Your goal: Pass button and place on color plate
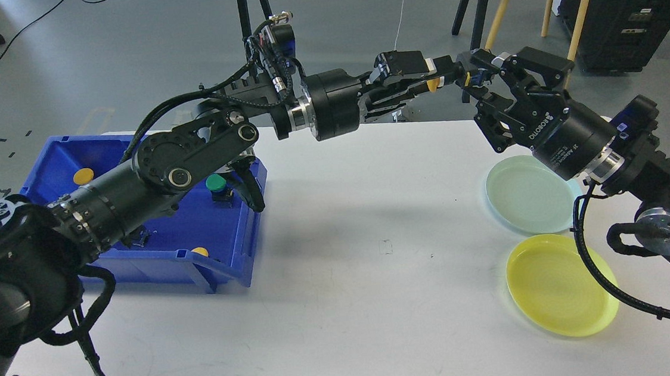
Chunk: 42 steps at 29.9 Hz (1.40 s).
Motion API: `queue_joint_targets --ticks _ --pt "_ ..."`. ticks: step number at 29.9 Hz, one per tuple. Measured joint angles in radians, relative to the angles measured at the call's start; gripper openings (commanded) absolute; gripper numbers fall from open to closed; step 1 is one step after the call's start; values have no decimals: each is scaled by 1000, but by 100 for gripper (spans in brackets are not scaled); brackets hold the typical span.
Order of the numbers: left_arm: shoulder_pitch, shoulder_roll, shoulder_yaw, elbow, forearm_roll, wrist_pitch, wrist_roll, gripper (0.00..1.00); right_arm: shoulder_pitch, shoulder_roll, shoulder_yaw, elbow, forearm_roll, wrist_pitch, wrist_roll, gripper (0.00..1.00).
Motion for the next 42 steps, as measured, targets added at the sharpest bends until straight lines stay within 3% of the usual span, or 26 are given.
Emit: queue_joint_targets --ticks 3,4,6,7,9,18,23,26,31,37,40,42 --pt "0 0 0 0 0 0 1 24 0 4 0 -3 0 0 0 1" --pt "0 0 0 0 0 0 1 34 0 4 0 -3 0 0 0 1" --pt "1 0 0 0 0 0 1 70 0 3 0 -3 -1 0 0 1" --pt "2 0 -2 0 0 0 1 82 0 2 0 -3 -1 0 0 1" --pt "5 -1 -12 -1 -20 -2 3 94 0 -1 1 -3 0 0 0 1" --pt "-5 56 -47 11 -98 -1 1 96 -123 -2 60 0 42 -51 -6 0" --pt "-58 202 -23 -59 -76 0 1 98 -310 34 92 53 361 -155 -10 0" --pt "-128 342 81 -152 4 0 0 98 -430 42 93 79 577 -244 -6 0" --pt "-288 496 353 -286 244 -1 0 99 -558 85 101 84 698 -369 -4 0" --pt "-353 609 511 -355 658 -1 1 99 -648 97 110 79 792 -402 -5 2" --pt "-342 622 534 -349 877 -1 1 98 -677 98 111 77 827 -401 -7 27" --pt "-318 631 537 -337 975 -1 1 98 -693 97 112 77 834 -397 -9 53"
